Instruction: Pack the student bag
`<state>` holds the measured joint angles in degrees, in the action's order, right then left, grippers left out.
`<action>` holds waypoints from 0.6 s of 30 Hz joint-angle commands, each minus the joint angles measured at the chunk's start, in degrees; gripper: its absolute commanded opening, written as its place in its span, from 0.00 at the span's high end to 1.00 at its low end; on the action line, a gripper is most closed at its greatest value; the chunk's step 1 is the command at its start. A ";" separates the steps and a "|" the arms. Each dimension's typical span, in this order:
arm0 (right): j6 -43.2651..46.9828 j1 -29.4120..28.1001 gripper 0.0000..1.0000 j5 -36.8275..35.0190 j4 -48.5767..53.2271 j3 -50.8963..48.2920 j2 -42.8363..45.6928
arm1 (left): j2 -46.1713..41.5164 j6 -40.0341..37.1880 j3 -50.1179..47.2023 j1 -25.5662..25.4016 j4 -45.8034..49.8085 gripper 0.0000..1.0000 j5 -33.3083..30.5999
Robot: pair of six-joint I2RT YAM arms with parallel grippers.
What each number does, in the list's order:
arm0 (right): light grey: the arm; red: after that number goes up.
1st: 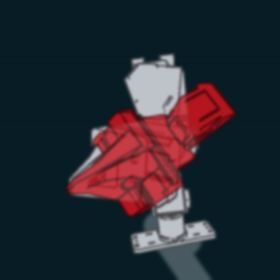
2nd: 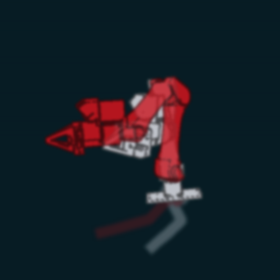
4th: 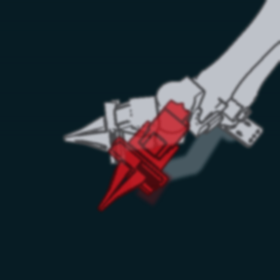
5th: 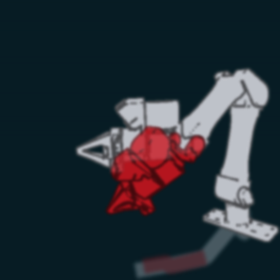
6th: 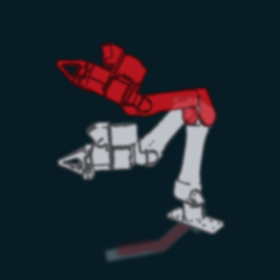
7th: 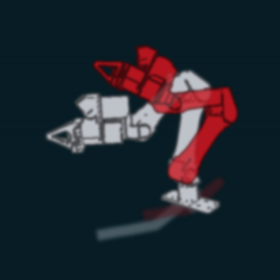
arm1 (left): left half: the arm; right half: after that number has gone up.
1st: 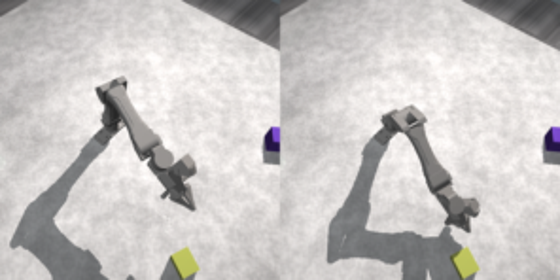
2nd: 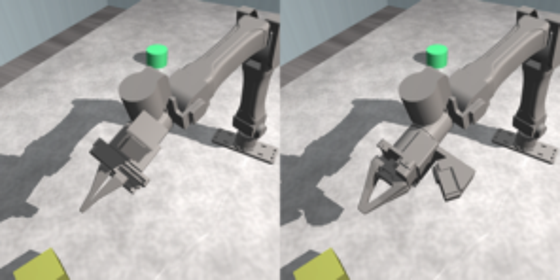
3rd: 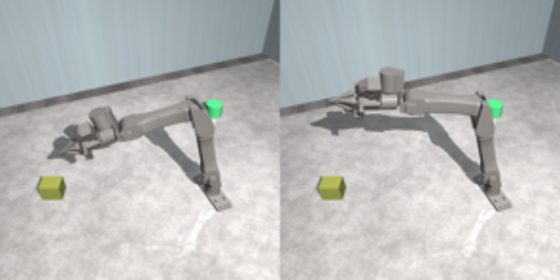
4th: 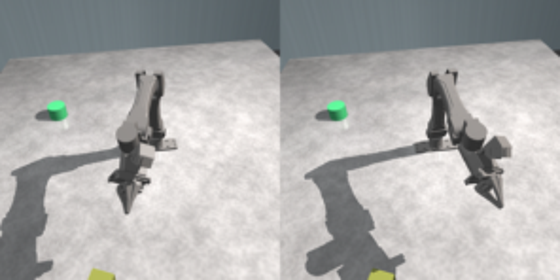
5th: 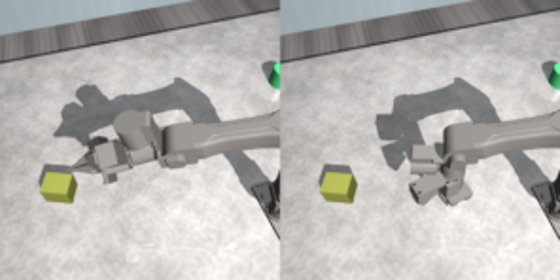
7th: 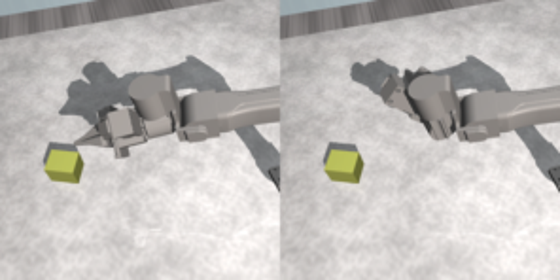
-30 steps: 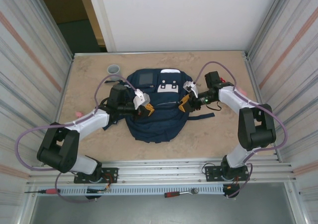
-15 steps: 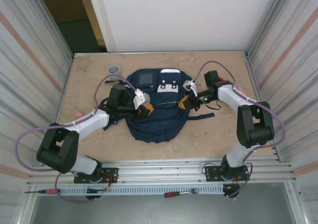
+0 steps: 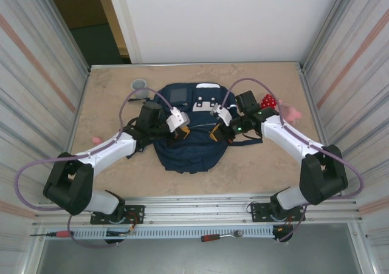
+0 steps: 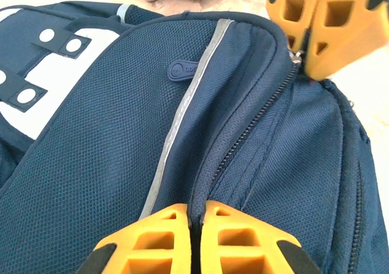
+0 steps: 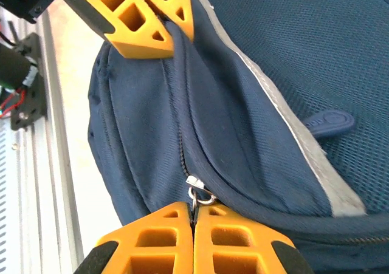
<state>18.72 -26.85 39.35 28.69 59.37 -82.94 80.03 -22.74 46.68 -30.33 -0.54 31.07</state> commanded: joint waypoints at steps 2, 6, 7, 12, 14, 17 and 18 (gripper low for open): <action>-11.19 -6.95 1.00 -0.81 -6.45 -0.61 2.68 | 0.20 0.06 4.92 -2.60 -3.00 1.00 -4.15; -20.84 -9.51 1.00 -5.72 -10.80 -1.17 2.13 | 1.31 0.66 6.94 -5.34 -2.93 1.00 -3.94; -23.24 -9.53 1.00 -6.10 -11.78 -1.34 2.00 | 1.60 0.75 7.19 -5.98 -3.19 1.00 -3.72; -29.44 -6.95 1.00 -8.91 -10.67 -1.89 2.91 | 2.44 1.47 7.87 -7.99 -2.04 0.94 -4.91; -29.75 -4.35 1.00 -9.31 -7.49 -1.90 3.64 | 1.77 1.62 6.63 -7.64 -1.70 0.84 -6.42; -29.11 -1.46 1.00 -11.49 -1.65 -0.88 4.08 | 0.27 0.87 4.83 -6.90 0.09 0.74 -7.17; -28.52 -1.20 1.00 -12.35 -0.33 -0.52 4.04 | -0.11 0.56 4.37 -6.73 0.68 0.68 -7.60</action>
<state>-8.58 -29.65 28.21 25.02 57.74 -80.82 82.15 -22.11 51.16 -37.12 1.63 22.76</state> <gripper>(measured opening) 0.037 0.291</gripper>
